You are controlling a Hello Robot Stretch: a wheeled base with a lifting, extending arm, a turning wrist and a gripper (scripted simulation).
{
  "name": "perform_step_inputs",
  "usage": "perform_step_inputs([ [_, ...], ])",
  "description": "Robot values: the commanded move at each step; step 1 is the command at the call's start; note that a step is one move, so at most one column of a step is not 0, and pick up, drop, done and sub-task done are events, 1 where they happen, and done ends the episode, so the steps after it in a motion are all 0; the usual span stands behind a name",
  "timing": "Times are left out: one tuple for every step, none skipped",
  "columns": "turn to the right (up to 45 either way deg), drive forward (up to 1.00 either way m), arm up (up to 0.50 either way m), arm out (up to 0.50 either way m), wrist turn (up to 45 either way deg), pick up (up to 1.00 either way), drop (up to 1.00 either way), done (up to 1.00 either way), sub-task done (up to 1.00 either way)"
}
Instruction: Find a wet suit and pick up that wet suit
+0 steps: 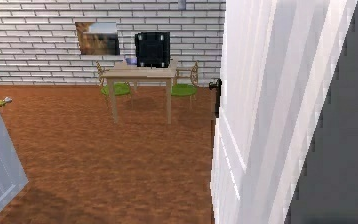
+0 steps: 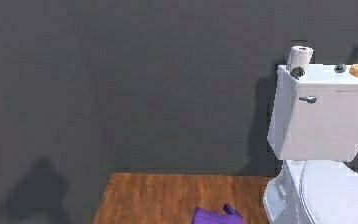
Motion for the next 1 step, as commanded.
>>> perform_step_inputs([
  [0.0,0.0,0.16,0.0,0.0,0.0,0.0,0.0,0.0],
])
